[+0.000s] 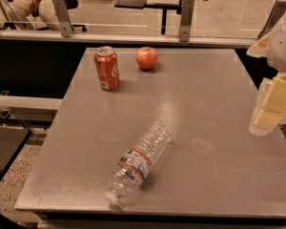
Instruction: Place water bottle upright
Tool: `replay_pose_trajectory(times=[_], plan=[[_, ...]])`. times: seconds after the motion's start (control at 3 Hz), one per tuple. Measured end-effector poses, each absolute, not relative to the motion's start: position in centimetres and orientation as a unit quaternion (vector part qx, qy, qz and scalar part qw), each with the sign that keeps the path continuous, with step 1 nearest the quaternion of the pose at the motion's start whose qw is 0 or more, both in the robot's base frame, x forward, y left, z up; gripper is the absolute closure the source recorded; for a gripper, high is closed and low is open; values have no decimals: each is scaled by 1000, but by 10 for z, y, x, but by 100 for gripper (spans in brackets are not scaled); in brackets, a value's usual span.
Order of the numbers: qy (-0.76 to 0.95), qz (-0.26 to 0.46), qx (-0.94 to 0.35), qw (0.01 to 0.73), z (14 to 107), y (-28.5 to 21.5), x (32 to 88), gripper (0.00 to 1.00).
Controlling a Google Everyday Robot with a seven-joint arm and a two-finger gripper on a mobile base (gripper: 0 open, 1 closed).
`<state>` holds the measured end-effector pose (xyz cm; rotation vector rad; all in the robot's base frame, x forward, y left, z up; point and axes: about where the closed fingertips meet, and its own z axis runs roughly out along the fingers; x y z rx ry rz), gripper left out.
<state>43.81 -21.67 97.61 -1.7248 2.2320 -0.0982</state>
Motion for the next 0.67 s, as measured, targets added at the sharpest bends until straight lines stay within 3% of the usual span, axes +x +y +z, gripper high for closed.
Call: replay_pose_trajectory(times=[0.67], plan=[[763,-39,-623,168,978,-202,441,0]])
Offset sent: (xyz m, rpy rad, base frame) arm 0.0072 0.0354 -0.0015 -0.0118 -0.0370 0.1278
